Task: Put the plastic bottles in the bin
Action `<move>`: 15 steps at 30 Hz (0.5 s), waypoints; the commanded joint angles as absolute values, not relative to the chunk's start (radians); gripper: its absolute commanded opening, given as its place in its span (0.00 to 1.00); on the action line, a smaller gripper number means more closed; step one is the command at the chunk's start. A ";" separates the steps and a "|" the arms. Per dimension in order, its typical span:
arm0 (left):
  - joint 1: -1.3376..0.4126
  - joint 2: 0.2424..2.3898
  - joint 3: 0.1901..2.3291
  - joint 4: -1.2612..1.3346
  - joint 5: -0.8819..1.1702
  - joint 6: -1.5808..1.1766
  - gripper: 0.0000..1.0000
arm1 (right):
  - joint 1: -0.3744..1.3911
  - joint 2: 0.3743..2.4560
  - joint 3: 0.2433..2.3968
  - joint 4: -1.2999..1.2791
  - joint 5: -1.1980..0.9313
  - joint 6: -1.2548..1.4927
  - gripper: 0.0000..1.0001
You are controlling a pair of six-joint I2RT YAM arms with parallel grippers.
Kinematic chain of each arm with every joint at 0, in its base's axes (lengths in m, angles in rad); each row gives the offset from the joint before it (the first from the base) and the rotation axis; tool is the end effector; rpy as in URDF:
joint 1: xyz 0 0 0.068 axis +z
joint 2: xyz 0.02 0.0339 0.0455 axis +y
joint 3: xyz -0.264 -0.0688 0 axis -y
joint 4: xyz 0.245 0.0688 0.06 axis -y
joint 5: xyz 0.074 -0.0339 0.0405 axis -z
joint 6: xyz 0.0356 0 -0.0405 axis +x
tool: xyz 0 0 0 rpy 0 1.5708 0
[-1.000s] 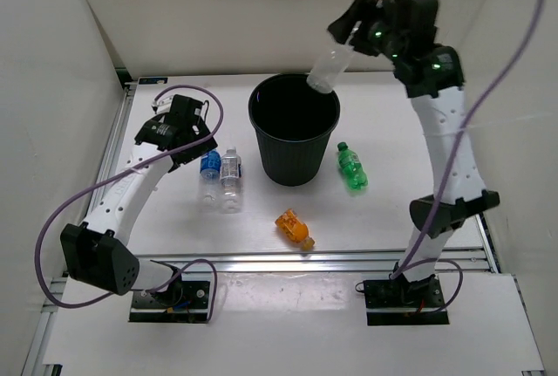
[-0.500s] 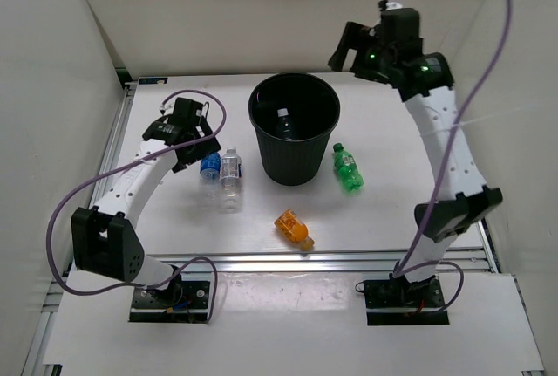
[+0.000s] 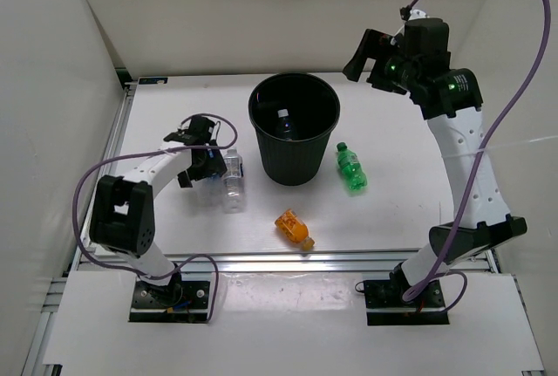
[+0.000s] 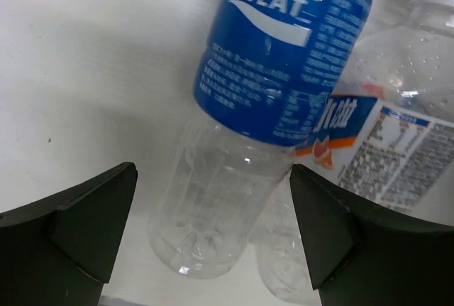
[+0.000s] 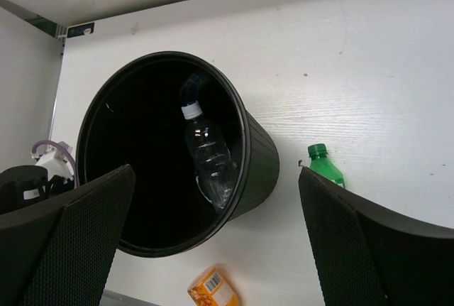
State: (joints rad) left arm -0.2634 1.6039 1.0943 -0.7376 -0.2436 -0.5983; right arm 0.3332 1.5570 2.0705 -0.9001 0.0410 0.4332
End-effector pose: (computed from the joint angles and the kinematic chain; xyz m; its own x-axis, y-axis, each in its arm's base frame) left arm 0.2981 -0.0715 0.2073 -0.8570 -0.3350 -0.3915 -0.3680 0.9298 0.0099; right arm 0.2857 0.0973 0.5088 -0.4455 0.2896 -0.8471 -0.1145 0.9200 0.3748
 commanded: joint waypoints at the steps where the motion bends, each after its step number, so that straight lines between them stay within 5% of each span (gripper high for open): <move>1: -0.262 1.638 1.097 -0.681 -0.213 -0.575 1.00 | 0.325 1.548 2.088 -0.894 0.026 0.407 1.00; 6: -0.253 1.706 1.106 -0.663 -0.164 -0.566 0.89 | 0.325 1.548 2.079 -0.894 0.035 0.407 1.00; 8: -0.244 1.715 1.106 -0.663 -0.153 -0.566 0.58 | 0.325 1.548 2.068 -0.894 0.035 0.407 1.00; 10: -0.218 1.715 1.106 -0.663 -0.153 -0.566 0.44 | 0.325 1.548 2.059 -0.894 0.044 0.407 1.00; 15: -0.186 1.596 1.164 -0.736 -0.189 -0.630 0.39 | 0.325 1.548 2.040 -0.894 0.063 0.416 1.00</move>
State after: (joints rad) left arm -0.2085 1.6981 1.1057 -0.6834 -0.1688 -0.5831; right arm 0.3271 1.5597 2.0502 -0.9138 0.0460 0.4332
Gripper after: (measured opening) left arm 0.570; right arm 0.998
